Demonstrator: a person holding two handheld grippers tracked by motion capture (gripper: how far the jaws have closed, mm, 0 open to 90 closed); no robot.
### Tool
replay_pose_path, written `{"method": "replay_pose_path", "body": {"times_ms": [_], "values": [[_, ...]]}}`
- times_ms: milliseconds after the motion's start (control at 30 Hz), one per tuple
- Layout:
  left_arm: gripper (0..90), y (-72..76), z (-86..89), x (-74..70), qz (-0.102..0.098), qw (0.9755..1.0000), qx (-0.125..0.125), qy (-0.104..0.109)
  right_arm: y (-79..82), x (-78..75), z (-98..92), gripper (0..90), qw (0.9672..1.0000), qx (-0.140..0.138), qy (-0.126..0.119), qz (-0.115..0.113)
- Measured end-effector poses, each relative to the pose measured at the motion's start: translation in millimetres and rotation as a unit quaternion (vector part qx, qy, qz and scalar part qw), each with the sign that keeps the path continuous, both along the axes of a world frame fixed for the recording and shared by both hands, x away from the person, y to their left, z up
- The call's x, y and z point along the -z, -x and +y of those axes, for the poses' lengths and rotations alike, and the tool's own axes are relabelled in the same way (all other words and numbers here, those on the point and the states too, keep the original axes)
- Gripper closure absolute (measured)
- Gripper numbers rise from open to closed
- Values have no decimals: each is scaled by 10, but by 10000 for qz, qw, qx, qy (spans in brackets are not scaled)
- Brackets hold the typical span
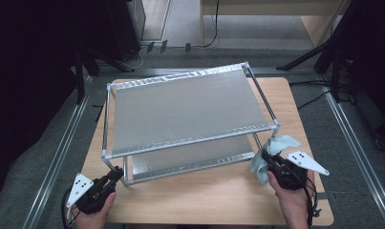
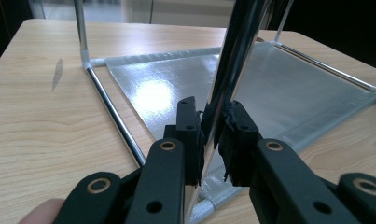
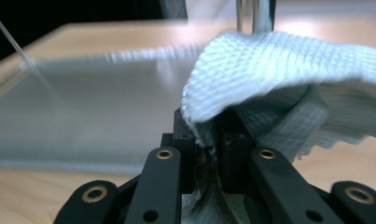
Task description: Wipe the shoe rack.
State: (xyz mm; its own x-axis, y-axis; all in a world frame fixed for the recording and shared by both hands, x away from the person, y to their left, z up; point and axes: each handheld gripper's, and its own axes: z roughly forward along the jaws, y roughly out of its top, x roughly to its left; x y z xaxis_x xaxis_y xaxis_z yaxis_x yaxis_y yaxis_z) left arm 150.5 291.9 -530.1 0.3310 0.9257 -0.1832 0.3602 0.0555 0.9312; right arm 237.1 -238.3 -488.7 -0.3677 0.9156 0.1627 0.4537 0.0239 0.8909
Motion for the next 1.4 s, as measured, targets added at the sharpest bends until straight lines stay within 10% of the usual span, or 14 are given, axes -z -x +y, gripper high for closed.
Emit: {"method": "replay_pose_path", "body": {"times_ms": [133,400,633,1033,1400], "values": [[787,-1,-2,1,-2,10000,4,0,-83,241,70,796,9987,-11,137,487],[789,0,-76,4,-36,9999,137,-29,-177,347,565,770,9966,-374,720,160],[791,6,-172,7,-53,9995,317,-42,-453,595,524,777,9935,-8,1019,512],[792,59,-302,-10,-13,9980,619,-97,-378,556,315,796,9925,264,794,896],[791,76,-309,-28,74,9984,554,-121,-309,208,-120,805,9935,1095,286,126]]}}
